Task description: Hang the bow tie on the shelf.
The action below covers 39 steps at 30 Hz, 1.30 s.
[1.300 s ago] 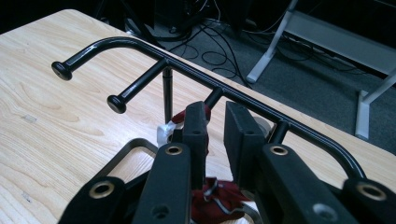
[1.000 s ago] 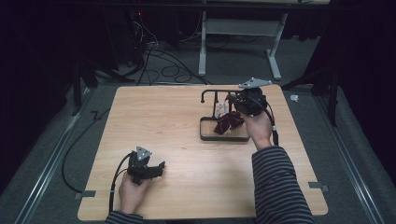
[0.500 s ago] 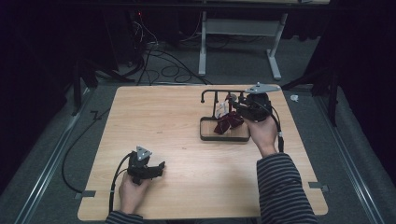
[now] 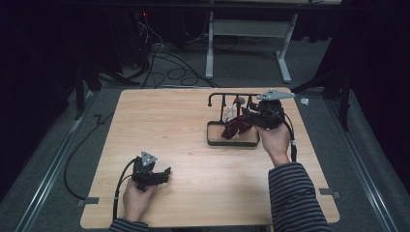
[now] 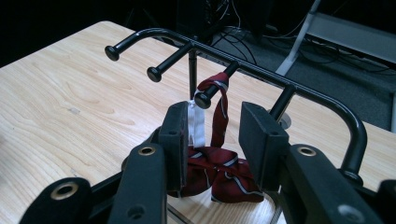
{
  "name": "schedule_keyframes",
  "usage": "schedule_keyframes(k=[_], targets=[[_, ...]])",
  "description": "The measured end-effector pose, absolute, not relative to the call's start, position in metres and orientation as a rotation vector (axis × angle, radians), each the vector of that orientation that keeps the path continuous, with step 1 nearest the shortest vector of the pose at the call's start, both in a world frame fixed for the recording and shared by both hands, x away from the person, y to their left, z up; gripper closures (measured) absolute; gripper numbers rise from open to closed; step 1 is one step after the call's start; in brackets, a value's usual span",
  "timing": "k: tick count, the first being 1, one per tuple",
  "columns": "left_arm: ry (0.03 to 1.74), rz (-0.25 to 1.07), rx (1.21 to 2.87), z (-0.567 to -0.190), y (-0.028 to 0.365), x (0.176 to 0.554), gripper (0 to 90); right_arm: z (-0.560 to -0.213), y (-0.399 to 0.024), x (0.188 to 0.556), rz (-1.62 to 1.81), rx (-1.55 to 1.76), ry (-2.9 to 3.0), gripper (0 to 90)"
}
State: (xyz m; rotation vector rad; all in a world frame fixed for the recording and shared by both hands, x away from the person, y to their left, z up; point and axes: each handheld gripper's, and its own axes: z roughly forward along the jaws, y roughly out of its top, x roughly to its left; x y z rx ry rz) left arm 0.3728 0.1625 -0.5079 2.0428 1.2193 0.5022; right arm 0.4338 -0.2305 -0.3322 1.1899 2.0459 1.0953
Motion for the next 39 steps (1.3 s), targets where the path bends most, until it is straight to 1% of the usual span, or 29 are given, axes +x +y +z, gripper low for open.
schedule_keyframes(k=[26,39], targets=[[1.219,0.502,2.042,-0.508,0.162,0.373,17.6,-0.336,-0.251,0.414,1.125,1.219,2.02,63.6],[1.22,0.503,2.042,-0.508,0.162,0.373,17.6,-0.346,-0.261,0.404,1.143,1.255,2.015,63.5]])
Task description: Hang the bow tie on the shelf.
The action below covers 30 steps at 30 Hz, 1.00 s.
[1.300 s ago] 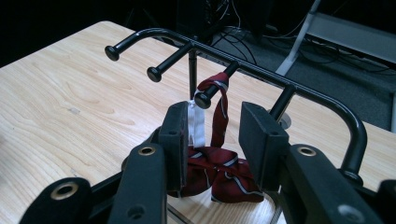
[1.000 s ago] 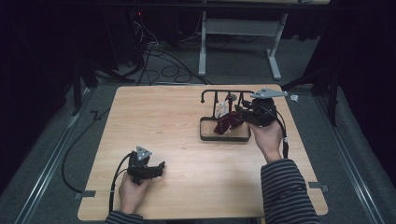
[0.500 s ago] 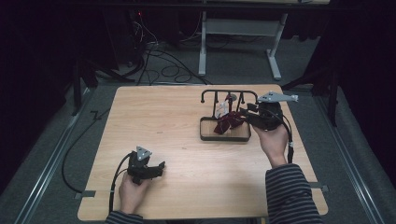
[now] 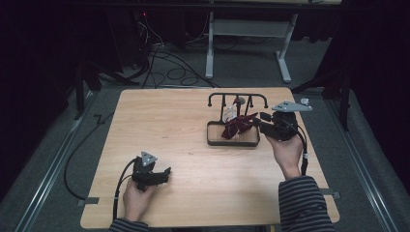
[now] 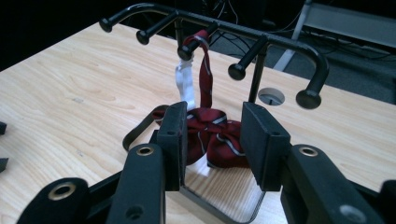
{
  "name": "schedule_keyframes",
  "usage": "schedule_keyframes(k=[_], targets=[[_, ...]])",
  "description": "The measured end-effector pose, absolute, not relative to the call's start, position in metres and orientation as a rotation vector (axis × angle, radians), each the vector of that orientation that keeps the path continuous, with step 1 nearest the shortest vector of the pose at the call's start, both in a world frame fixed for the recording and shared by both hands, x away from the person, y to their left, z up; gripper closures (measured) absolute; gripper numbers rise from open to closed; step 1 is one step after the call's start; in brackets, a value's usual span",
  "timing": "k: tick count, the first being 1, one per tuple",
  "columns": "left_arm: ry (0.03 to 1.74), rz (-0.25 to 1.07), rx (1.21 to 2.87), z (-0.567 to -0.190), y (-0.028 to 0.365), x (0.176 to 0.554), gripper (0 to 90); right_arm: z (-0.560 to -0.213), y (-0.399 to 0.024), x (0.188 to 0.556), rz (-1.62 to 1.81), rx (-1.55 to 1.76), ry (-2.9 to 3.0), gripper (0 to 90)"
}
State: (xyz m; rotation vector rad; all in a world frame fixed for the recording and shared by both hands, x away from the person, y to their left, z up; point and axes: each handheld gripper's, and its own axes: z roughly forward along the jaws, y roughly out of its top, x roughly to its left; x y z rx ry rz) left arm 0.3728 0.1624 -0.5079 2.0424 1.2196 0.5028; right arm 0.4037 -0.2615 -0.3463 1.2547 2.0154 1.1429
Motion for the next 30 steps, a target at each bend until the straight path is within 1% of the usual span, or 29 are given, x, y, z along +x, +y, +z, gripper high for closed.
schedule_keyframes(k=[16,30], targets=[[1.22,0.505,2.041,-0.508,0.162,0.373,17.4,-0.354,-0.268,0.391,1.16,1.263,2.011,63.2],[1.219,0.504,2.043,-0.508,0.162,0.373,17.3,-0.37,-0.275,0.385,1.185,1.316,2.012,63.0]])
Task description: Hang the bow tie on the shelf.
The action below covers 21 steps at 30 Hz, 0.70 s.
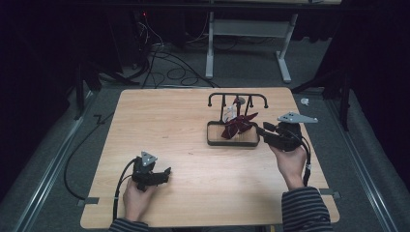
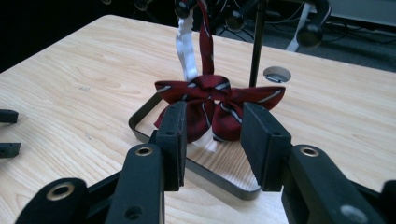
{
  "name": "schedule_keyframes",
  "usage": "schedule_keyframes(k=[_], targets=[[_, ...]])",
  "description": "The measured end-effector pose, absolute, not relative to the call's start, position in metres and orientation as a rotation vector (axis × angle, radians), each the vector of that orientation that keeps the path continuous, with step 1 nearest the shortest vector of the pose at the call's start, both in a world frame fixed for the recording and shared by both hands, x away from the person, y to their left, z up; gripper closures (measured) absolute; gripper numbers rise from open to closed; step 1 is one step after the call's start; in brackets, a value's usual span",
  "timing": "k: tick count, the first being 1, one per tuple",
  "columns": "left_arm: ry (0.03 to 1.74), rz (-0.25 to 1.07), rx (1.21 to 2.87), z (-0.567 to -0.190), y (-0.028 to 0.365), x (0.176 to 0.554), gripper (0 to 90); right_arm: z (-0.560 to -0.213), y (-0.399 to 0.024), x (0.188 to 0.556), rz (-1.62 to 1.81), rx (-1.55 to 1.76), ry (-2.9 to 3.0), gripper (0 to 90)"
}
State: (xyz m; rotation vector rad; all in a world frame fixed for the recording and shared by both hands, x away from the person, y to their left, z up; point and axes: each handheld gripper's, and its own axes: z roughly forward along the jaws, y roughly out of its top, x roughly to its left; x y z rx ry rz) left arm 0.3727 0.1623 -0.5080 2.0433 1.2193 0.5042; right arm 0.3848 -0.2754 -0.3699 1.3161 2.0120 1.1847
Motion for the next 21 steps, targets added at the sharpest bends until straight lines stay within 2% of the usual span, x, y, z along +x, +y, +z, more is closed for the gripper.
schedule_keyframes(k=[21], targets=[[1.219,0.504,2.043,-0.508,0.162,0.373,17.3,-0.394,-0.277,0.378,1.182,1.361,2.037,62.8]])
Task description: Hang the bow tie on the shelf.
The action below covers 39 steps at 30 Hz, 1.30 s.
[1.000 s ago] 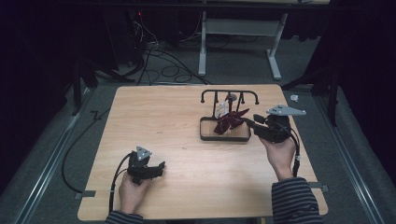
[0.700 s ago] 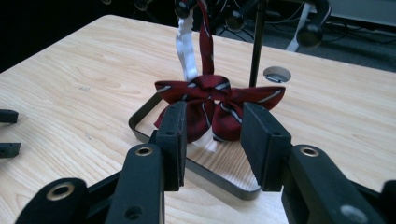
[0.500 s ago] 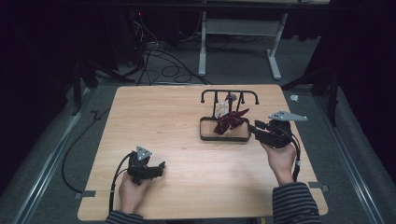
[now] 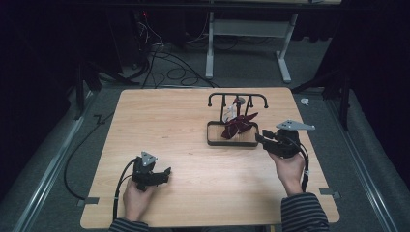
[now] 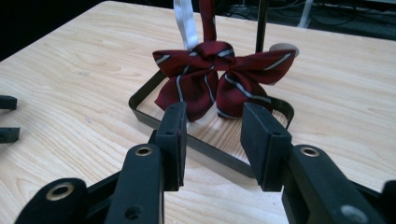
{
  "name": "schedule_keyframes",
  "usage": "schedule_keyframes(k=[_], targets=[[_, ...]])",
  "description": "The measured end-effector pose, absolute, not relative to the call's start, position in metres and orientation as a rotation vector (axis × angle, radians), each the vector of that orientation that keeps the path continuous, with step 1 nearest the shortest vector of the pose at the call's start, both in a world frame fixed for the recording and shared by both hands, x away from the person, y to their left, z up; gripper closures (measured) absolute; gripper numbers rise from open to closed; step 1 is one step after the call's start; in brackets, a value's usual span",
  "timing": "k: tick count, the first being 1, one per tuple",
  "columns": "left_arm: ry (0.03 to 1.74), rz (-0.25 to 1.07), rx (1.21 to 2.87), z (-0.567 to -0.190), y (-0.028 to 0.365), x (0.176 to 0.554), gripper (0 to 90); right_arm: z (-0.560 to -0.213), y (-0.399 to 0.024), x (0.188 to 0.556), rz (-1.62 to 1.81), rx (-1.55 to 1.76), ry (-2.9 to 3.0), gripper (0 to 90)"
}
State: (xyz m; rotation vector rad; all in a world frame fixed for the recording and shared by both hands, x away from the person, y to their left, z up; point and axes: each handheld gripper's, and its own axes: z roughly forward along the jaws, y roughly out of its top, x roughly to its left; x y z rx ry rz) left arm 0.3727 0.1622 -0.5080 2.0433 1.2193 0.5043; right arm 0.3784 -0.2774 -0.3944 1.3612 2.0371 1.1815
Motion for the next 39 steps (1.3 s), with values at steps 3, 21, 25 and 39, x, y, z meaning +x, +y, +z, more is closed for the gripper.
schedule_keyframes(k=[3,21,25,39], targets=[[1.219,0.504,2.043,-0.508,0.162,0.373,17.3,-0.398,-0.278,0.377,1.186,1.371,2.037,62.5],[1.219,0.505,2.043,-0.508,0.162,0.373,17.3,-0.418,-0.281,0.371,1.189,1.422,2.049,62.3],[1.219,0.504,2.043,-0.508,0.162,0.373,17.3,-0.421,-0.281,0.37,1.189,1.426,2.053,62.3],[1.219,0.505,2.043,-0.508,0.162,0.373,17.2,-0.434,-0.282,0.367,1.2,1.466,2.057,61.8]])
